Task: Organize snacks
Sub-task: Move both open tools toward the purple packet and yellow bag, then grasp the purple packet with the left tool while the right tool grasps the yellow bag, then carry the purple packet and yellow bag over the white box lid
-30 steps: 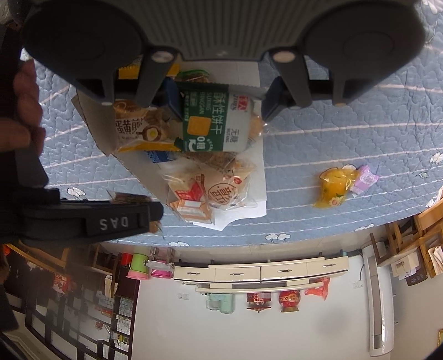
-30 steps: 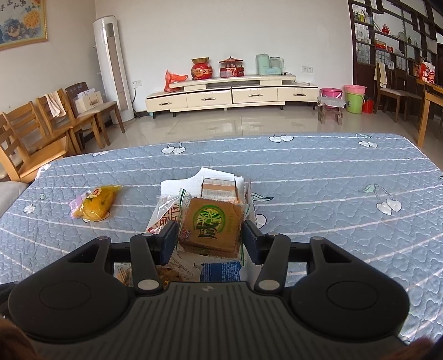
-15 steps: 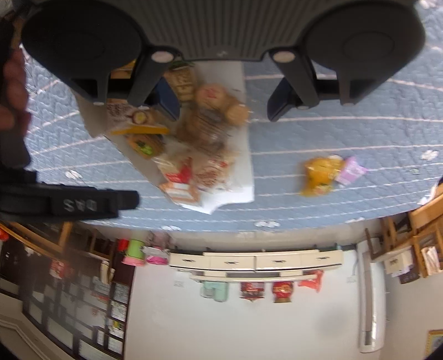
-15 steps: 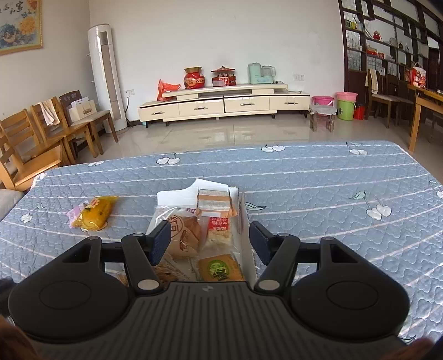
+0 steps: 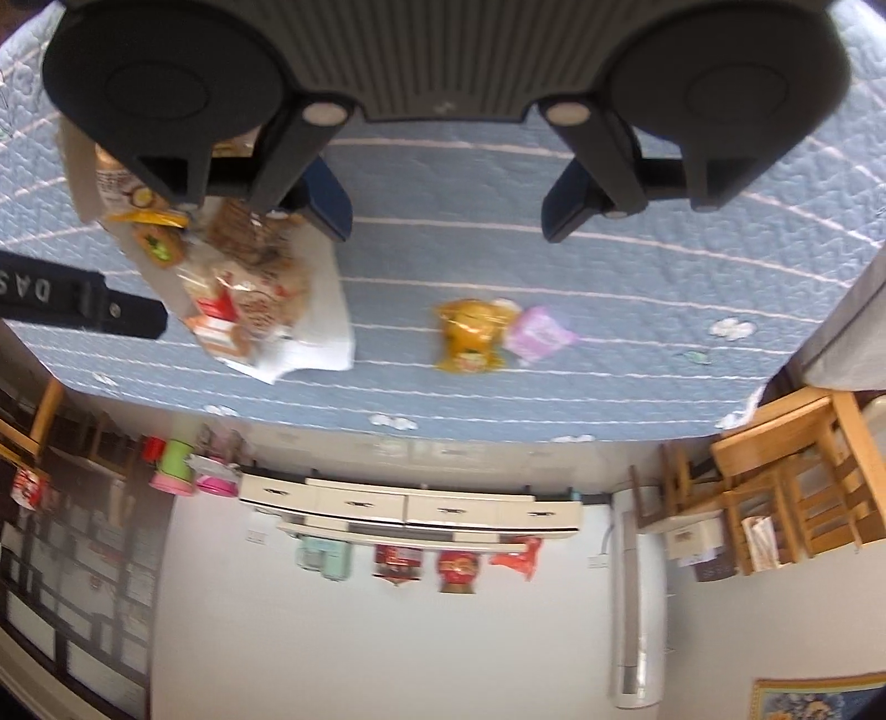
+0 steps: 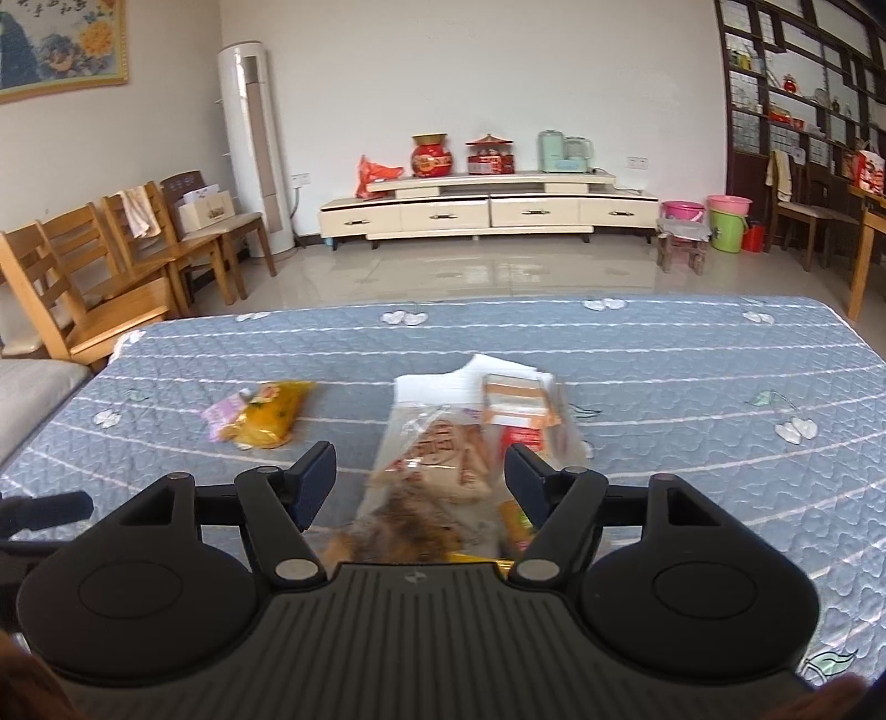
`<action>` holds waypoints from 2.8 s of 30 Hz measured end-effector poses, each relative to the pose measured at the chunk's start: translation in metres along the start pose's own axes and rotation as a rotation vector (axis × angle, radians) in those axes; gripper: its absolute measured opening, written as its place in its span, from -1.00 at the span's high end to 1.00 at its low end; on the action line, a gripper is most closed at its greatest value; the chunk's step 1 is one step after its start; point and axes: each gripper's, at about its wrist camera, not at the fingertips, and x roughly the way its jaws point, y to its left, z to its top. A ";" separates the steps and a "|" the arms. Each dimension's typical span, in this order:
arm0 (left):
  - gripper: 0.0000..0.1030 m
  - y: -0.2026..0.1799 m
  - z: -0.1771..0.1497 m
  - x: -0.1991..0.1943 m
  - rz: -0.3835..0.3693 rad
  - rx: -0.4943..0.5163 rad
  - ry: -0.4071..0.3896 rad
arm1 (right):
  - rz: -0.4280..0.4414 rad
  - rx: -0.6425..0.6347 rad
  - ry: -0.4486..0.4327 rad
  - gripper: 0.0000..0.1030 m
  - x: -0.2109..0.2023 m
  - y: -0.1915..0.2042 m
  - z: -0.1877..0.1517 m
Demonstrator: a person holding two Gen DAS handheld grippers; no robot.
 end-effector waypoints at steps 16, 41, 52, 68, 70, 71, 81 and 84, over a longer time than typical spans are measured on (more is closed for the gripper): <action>-0.53 0.051 0.005 0.005 0.068 -0.044 -0.015 | 0.072 -0.076 0.035 -0.71 0.025 0.053 -0.005; -0.93 0.099 0.064 0.234 -0.066 0.215 0.128 | 0.116 -0.076 0.033 -0.95 0.079 0.057 0.004; -0.07 0.096 0.059 0.240 -0.162 0.210 0.116 | 0.134 -0.054 0.112 -0.98 0.133 0.070 0.009; -0.04 0.150 0.023 0.125 0.113 -0.074 0.104 | 0.131 -0.099 0.406 -0.65 0.308 0.127 0.026; -0.04 0.147 0.021 0.117 0.137 -0.068 0.099 | 0.114 -0.141 0.385 0.03 0.312 0.135 0.023; -0.04 0.145 0.022 0.114 0.144 -0.059 0.095 | 0.107 -0.167 0.384 0.05 0.310 0.139 0.023; -0.04 0.116 0.026 0.059 0.200 -0.088 0.019 | 0.189 -0.168 0.228 0.11 0.174 0.118 0.017; -0.04 0.106 0.021 0.037 0.211 -0.084 0.007 | 0.178 -0.184 0.176 0.11 0.122 0.107 0.008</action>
